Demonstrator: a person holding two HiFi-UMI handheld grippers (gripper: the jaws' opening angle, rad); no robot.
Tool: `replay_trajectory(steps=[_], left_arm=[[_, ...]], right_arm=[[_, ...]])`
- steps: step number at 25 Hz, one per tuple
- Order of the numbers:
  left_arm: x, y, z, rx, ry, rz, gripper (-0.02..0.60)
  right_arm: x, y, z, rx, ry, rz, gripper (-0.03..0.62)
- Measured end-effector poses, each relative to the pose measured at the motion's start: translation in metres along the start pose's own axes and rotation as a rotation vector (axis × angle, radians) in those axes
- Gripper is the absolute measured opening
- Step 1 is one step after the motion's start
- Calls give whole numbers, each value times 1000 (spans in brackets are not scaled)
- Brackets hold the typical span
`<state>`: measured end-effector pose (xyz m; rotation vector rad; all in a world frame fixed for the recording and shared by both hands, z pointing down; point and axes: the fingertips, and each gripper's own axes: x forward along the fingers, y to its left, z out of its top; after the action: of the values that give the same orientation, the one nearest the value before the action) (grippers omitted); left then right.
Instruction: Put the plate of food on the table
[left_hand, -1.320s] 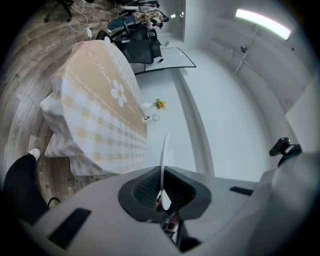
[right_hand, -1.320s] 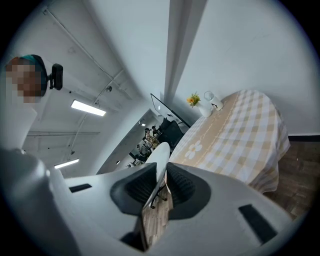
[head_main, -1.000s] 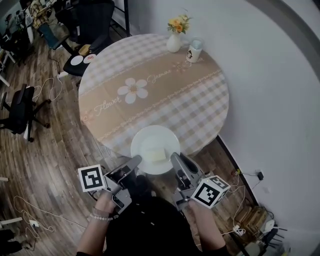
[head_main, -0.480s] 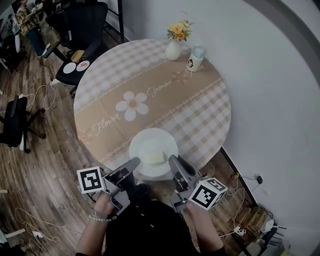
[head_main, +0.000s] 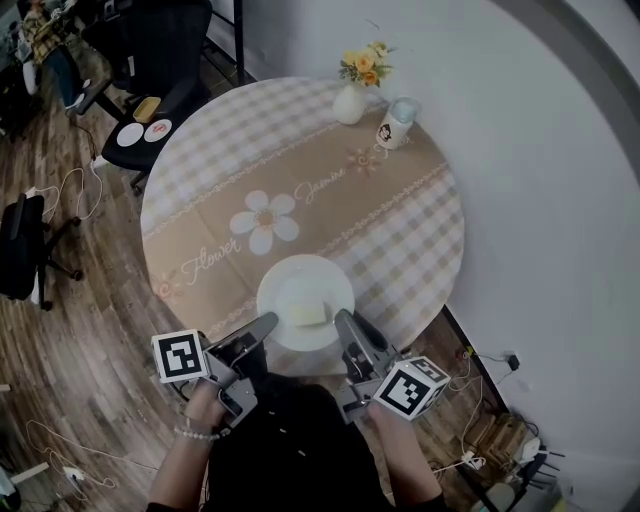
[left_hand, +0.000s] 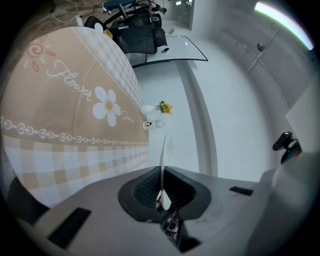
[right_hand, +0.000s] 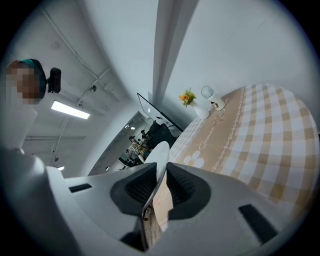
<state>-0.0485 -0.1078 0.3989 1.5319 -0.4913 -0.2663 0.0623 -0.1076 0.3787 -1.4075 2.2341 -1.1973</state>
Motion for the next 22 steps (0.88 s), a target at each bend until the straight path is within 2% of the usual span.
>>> replay_trajectory(steps=[8, 22], left_arm=[[10, 3, 6, -1, 13, 17, 8], [26, 0, 2, -21, -42, 17, 8]], right_arm=[[5, -8, 7, 5, 9, -17, 41], [7, -22, 18, 26, 83, 29, 40]])
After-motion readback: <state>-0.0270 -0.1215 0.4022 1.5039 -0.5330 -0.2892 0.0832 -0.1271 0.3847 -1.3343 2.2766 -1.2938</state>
